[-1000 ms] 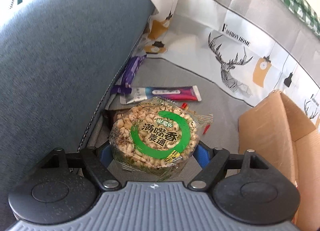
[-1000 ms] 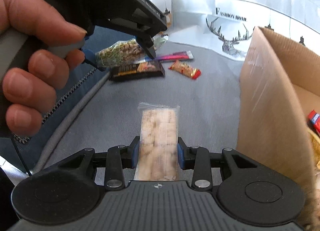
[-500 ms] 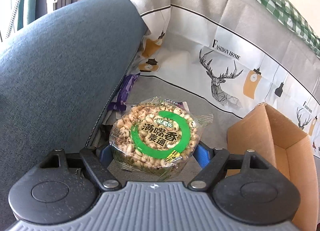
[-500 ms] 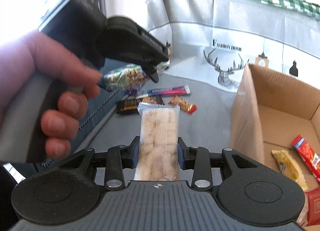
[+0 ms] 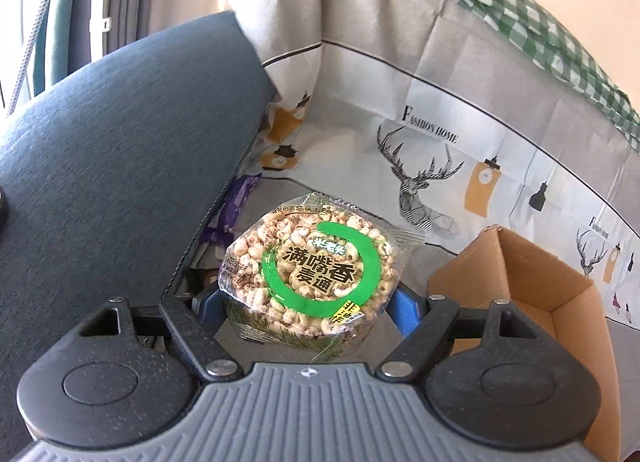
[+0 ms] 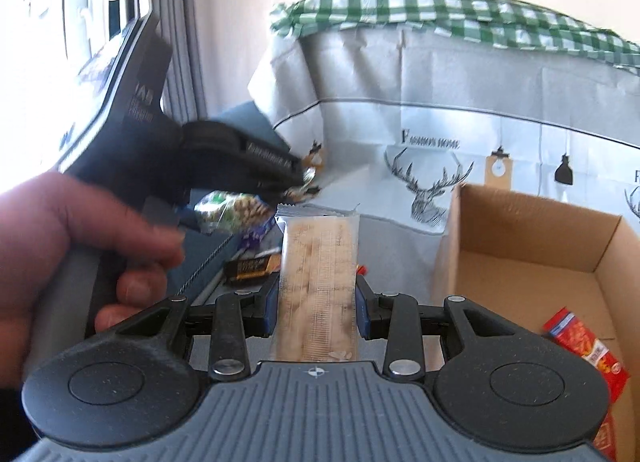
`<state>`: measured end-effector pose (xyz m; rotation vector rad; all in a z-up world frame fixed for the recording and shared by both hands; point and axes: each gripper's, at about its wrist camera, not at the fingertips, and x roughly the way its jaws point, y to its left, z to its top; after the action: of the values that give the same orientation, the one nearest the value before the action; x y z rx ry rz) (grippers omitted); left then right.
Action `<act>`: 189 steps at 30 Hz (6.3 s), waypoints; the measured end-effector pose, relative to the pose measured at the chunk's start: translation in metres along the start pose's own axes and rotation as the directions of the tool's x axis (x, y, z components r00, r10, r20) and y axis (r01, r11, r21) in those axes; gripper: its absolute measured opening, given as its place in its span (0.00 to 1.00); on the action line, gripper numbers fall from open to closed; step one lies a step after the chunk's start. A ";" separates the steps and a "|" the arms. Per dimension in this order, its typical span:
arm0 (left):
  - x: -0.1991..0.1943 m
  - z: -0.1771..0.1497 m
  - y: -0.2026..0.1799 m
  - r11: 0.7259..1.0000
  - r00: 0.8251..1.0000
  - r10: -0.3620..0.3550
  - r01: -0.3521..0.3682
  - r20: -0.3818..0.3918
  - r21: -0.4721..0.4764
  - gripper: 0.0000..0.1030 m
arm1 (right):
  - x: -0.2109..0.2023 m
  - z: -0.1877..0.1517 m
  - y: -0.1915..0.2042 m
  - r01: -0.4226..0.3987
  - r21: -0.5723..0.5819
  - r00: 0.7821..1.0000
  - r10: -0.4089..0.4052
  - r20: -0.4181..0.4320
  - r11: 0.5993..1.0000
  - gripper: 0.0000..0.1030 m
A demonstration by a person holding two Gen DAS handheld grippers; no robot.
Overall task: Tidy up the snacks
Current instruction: 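Lift the peanut tub with the left gripper while the right carries the cracker pack over the box, then hold the peanut tub and cracker pack above the open box, then open both grippers to drop the peanut tub and cracker pack into the box, then move the left gripper to the chocolate biscuit bar while the right hovers over the box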
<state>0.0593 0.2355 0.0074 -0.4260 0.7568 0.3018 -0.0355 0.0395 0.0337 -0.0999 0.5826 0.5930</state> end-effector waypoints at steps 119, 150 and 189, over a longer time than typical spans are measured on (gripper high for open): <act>-0.006 -0.059 -0.196 0.801 0.829 -0.516 0.376 0.218 0.465 0.64 | -0.019 0.012 -0.194 0.479 0.351 0.850 -0.526 0.046 0.805 0.55; 0.050 0.020 -0.048 0.969 0.996 -0.087 0.080 0.020 0.236 0.45 | 0.009 0.019 -0.097 0.281 0.249 0.934 -0.323 0.149 0.927 0.17; 0.148 0.011 -0.001 0.927 0.932 0.133 0.004 -0.336 0.375 0.91 | 0.052 0.005 -0.076 0.210 0.130 0.976 -0.215 0.024 0.969 0.34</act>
<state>0.1687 0.2561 -0.0905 -0.0931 1.1632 0.1369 0.0443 0.0037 0.0038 -0.0306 0.5630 0.3482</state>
